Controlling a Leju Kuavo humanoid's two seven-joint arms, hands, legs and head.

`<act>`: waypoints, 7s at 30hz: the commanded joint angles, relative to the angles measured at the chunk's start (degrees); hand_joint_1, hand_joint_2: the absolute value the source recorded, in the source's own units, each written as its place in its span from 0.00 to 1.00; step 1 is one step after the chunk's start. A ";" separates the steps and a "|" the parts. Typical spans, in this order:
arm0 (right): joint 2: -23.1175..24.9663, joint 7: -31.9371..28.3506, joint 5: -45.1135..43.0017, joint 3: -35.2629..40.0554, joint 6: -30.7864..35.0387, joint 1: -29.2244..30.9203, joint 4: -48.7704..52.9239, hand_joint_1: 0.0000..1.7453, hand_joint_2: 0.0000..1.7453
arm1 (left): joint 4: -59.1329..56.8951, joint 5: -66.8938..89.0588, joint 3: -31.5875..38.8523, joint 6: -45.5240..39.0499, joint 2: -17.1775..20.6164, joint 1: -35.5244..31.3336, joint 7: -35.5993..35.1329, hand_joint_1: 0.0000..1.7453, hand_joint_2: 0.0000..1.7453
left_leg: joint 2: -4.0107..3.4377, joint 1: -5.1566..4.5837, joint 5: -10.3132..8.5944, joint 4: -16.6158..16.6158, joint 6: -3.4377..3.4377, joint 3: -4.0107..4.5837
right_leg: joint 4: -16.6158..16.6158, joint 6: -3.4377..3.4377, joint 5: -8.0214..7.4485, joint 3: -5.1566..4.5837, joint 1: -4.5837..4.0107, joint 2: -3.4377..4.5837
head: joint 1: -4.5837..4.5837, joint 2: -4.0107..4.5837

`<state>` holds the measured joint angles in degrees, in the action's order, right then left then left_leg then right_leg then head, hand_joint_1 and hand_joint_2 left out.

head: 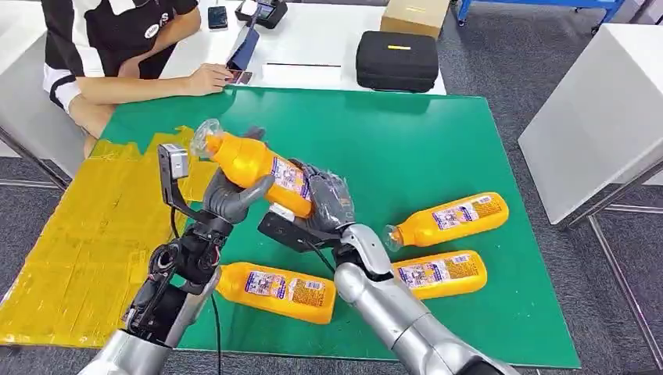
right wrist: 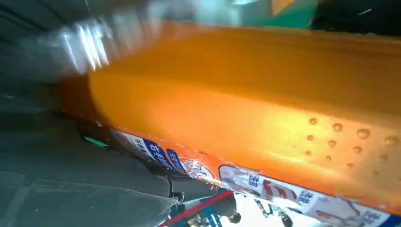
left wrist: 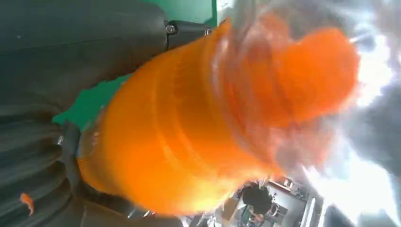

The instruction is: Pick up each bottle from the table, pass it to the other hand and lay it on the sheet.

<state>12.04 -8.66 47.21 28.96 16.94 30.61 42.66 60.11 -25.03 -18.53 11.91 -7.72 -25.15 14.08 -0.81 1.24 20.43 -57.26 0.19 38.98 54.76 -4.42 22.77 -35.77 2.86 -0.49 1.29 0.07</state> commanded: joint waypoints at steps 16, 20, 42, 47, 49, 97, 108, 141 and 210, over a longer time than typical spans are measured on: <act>-0.77 -5.93 0.21 6.90 -4.17 1.18 0.35 1.00 1.00 | -7.62 -0.44 1.20 -0.64 -0.98 -4.80 1.47 0.81 1.00 | 0.12 0.06 0.15 -0.04 0.02 -0.31 | 0.02 0.27 0.16 0.33 -0.08 -0.07 | 0.00 0.00; -0.86 -6.12 -1.55 5.90 -5.00 1.20 -0.03 1.00 1.00 | -6.76 -0.31 2.08 -2.88 -1.16 -4.47 2.09 1.00 1.00 | 0.15 0.06 0.26 -0.12 0.03 -0.45 | 0.11 0.40 0.26 0.48 -0.10 -0.06 | 0.00 0.00; -1.14 -9.30 -10.70 -0.98 -2.57 -2.48 6.60 0.00 1.00 | -1.84 16.04 -1.65 -21.88 -0.41 -4.32 8.91 1.00 1.00 | 0.16 0.08 0.21 -0.06 0.02 -0.39 | 0.05 0.35 0.22 0.43 -0.11 -0.09 | 0.00 0.00; -1.69 -13.48 -19.71 -2.30 -0.24 -4.53 12.61 0.00 1.00 | -1.94 23.22 -1.31 -26.90 0.81 -5.13 10.31 1.00 1.00 | 0.14 0.04 0.33 -0.14 0.04 -0.55 | 0.15 0.43 0.34 0.56 -0.07 -0.04 | -0.04 0.00; -1.83 -14.09 -22.04 -2.82 0.75 -5.50 15.14 0.00 1.00 | -2.28 25.33 -1.27 -28.51 1.25 -5.35 10.73 1.00 1.00 | -0.03 0.06 0.32 -0.11 0.00 -0.52 | 0.14 0.43 0.25 0.45 -0.10 0.12 | 0.02 0.00; -7.24 -10.13 -14.59 3.01 2.58 -16.42 36.01 0.00 1.00 | -41.08 93.93 4.71 -43.97 12.64 -15.09 -9.28 1.00 1.00 | -0.02 0.05 0.13 0.02 0.04 -0.26 | -0.02 0.25 0.12 0.24 -0.06 0.05 | 0.00 0.00; -7.47 -7.83 -9.95 4.05 0.22 -15.70 34.96 0.00 1.00 | -40.79 95.29 5.43 -44.59 12.49 -14.05 -7.58 1.00 1.00 | -0.05 0.06 0.18 0.00 0.04 -0.35 | 0.00 0.29 0.16 0.31 -0.07 0.10 | -0.02 0.00; -9.89 -2.18 0.45 9.13 -11.48 -15.05 36.58 0.00 1.00 | -41.21 102.71 7.28 -41.47 11.63 -11.22 -7.16 0.00 0.00 | -0.02 0.04 0.19 0.00 0.05 -0.36 | 0.01 0.30 0.18 0.31 -0.05 0.07 | 0.00 0.00; -4.04 3.83 9.24 11.64 -26.79 -4.55 -19.93 0.95 1.00 | 18.76 57.74 -5.17 -35.83 3.37 4.67 11.27 0.00 1.00 | -0.06 0.07 0.68 0.13 -0.04 -1.81 | -0.15 0.40 0.54 1.02 -0.08 -0.04 | 0.00 0.00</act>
<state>7.85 -4.66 56.94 41.72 -7.24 26.68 33.70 76.68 33.07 -19.63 -24.83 -6.16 -20.33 25.94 -1.09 1.28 21.15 -57.20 0.12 37.22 54.67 -4.22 23.31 -34.85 2.84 -0.36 1.29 0.07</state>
